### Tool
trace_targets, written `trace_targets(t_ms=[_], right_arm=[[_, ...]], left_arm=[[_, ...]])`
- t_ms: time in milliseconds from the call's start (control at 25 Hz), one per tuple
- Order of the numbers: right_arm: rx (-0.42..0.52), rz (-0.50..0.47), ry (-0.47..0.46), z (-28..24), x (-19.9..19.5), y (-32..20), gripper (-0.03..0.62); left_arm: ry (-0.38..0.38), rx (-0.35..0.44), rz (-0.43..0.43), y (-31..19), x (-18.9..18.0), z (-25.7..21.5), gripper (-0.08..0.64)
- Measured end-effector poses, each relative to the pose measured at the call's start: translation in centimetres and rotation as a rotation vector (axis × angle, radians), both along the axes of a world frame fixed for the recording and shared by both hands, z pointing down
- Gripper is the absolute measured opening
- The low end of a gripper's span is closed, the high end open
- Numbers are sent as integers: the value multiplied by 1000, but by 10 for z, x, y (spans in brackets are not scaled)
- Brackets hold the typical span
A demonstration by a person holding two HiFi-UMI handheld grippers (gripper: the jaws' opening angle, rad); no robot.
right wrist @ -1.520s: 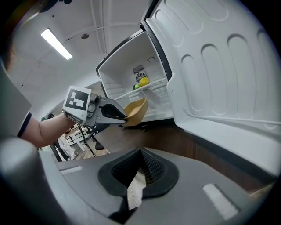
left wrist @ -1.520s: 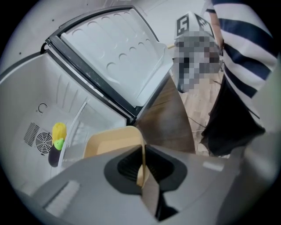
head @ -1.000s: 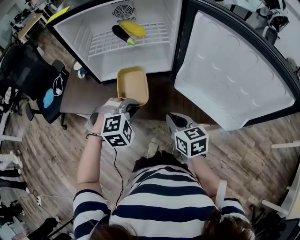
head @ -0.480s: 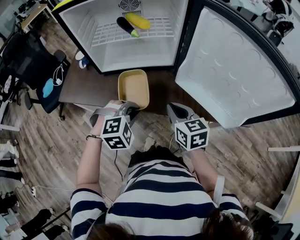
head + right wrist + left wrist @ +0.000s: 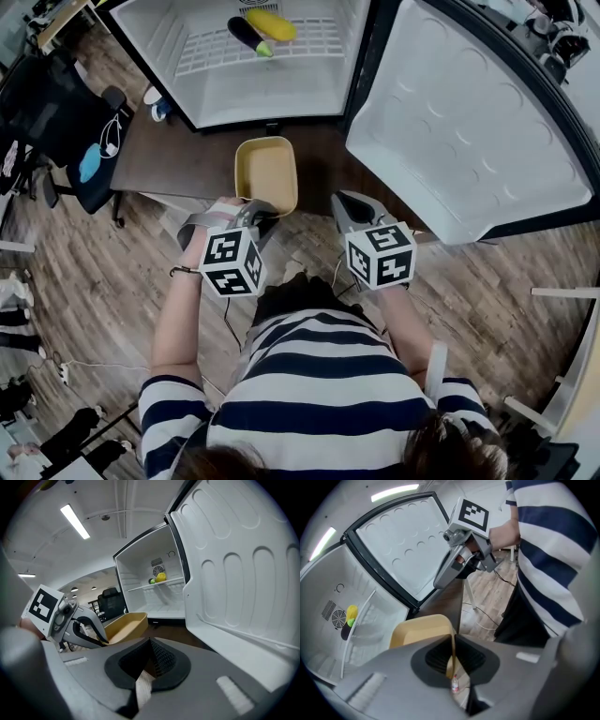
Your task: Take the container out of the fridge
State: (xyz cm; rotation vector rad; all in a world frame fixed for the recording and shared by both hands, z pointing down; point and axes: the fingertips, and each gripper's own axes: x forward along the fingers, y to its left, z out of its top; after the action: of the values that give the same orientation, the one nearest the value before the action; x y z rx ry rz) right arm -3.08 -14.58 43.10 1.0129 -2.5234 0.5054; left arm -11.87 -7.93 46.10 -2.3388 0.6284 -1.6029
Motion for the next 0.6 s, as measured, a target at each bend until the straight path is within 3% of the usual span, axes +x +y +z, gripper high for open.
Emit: trace_targets(t_ms=[600], right_arm=[[4, -1, 9, 2, 1, 2, -6]], left_arm=[[-6, -34, -17, 12, -4, 8, 0]])
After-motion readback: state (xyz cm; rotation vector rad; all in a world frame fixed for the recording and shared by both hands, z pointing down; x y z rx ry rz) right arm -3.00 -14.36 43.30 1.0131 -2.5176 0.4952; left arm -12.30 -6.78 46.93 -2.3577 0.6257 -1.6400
